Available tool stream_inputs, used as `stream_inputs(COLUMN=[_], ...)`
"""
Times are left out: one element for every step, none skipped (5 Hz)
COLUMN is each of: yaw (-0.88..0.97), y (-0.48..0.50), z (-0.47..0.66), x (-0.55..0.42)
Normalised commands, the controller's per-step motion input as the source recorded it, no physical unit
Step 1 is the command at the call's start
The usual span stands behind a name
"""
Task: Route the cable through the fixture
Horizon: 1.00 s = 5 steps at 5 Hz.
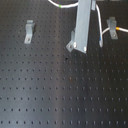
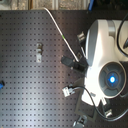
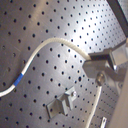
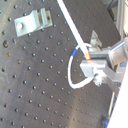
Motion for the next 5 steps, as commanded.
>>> stream_inputs(yaw=[0.03,0.22,0.13,0.0,0.01], y=[-0.117,-0.135,-0.276,-0.392,-0.419], z=[0.22,0.22,0.29,0.29,0.28], x=[-0.046,-0.08,-0.111,-0.201,-0.255])
